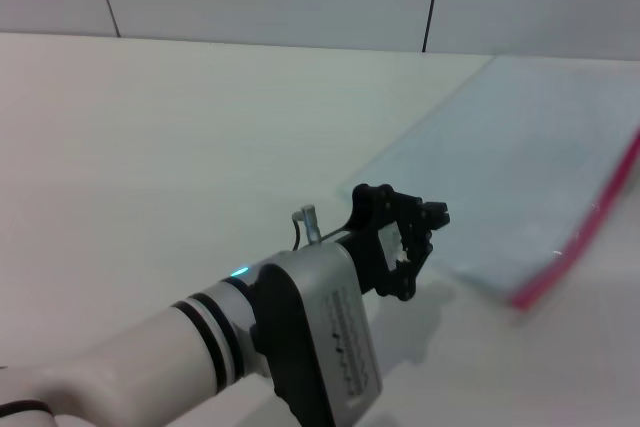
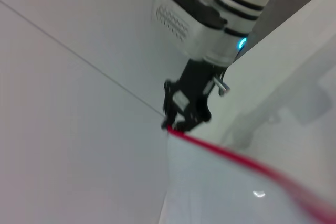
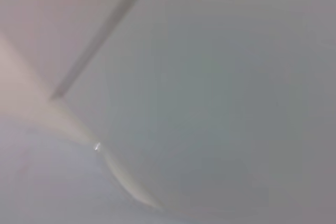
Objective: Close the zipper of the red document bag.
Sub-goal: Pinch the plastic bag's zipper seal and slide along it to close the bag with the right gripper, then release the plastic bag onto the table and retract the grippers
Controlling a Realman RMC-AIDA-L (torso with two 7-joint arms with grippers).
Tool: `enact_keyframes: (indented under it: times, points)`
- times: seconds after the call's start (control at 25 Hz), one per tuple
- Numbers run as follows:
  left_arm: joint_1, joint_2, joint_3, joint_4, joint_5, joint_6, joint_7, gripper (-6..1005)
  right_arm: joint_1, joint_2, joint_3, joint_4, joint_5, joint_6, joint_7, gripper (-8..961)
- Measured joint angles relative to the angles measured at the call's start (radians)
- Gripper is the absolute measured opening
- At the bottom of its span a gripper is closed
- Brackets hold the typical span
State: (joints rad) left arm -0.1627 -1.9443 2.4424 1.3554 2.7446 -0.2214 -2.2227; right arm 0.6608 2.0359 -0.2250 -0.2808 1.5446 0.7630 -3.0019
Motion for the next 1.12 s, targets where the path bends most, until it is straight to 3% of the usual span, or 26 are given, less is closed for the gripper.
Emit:
enact_keyframes:
  times: [0.24, 0.44, 0.56, 0.68, 0.76, 0.84, 1.0, 1.12]
  points:
    - [-0.022, -0.007, -0.02, -0.097, -0.113, -0.149, -0.002, 39, -0.028, -0.001, 0.046, 0.052, 0.242, 0.083, 0.001, 318]
    - [-0.048, -0.019, -0.041, -0.204, -0.286, -0.34, -0.004, 181, -0.098, -0.002, 0.048, 0.119, 0.357, 0.313, 0.003, 428]
    - [-0.065, -0.024, -0.045, -0.266, -0.387, -0.482, -0.006, 294, -0.14, -0.004, 0.049, 0.165, 0.376, 0.493, 0.008, 493]
    - [-0.085, -0.053, -0.074, -0.333, -0.537, -0.623, -0.008, 450, -0.165, -0.004, 0.056, 0.221, 0.378, 0.641, 0.01, 638]
    - [-0.095, -0.074, -0.101, -0.365, -0.604, -0.678, -0.012, 612, -0.167, -0.004, 0.058, 0.234, 0.378, 0.666, 0.01, 735]
    - [-0.103, -0.081, -0.116, -0.388, -0.643, -0.713, -0.041, 647, -0.168, -0.003, 0.058, 0.253, 0.378, 0.7, 0.01, 788]
    - [-0.117, -0.064, -0.132, -0.428, -0.699, -0.765, -0.247, 716, -0.169, -0.003, 0.055, 0.293, 0.371, 0.733, 0.015, 893]
    - [-0.127, -0.044, -0.144, -0.478, -0.702, -0.774, -0.428, 767, -0.166, -0.003, 0.05, 0.317, 0.364, 0.742, 0.015, 888]
